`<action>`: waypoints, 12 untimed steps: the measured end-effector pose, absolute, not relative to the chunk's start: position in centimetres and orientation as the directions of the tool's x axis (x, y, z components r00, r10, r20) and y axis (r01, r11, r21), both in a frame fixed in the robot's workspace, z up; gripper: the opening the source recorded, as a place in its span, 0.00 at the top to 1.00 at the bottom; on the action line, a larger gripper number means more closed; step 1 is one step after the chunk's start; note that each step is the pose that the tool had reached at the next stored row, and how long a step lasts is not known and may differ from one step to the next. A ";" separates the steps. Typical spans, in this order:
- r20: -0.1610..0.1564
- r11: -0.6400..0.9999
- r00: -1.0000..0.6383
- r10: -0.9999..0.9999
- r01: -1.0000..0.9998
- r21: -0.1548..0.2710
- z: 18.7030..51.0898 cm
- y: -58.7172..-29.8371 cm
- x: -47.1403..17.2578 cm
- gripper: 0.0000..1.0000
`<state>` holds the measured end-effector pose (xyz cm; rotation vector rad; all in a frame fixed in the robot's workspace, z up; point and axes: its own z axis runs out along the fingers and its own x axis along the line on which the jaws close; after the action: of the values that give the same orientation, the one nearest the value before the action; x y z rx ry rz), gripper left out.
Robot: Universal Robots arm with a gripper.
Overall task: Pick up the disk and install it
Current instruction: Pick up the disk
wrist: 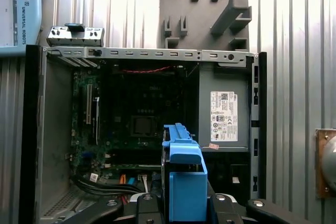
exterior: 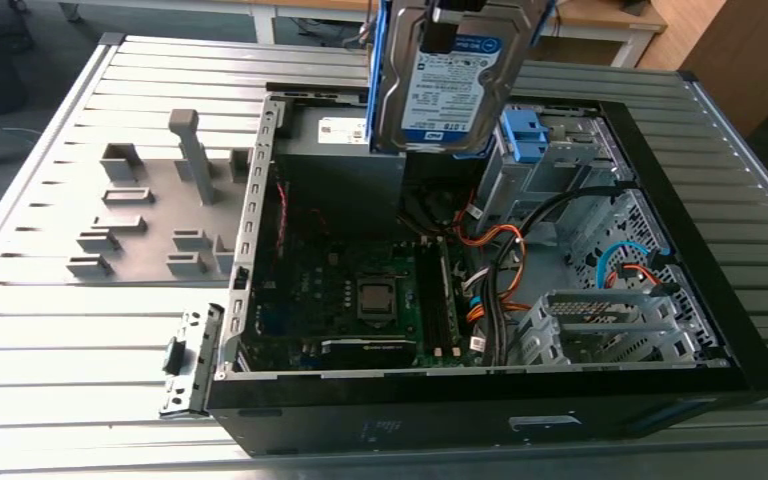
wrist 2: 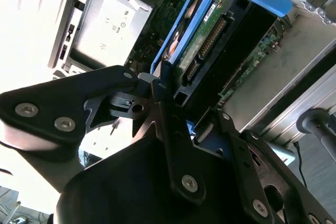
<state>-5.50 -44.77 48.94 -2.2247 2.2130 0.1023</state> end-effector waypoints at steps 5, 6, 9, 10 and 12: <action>-0.048 -0.006 0.004 -0.999 -0.999 0.045 48.9 -45.1 -5.5 0.64; -0.048 -0.006 0.004 -0.999 -0.999 0.045 48.9 -45.1 -5.5 0.64; -0.048 -0.006 0.004 -0.999 -0.999 0.045 48.9 -45.3 -5.5 0.64; -0.048 -0.006 0.004 -0.999 -0.999 0.045 48.9 -45.4 -5.5 0.64; -0.048 -0.006 0.004 -0.999 -0.999 0.045 48.9 -45.5 -5.5 0.64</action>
<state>-5.50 -45.49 48.93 -2.2248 2.2130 0.1024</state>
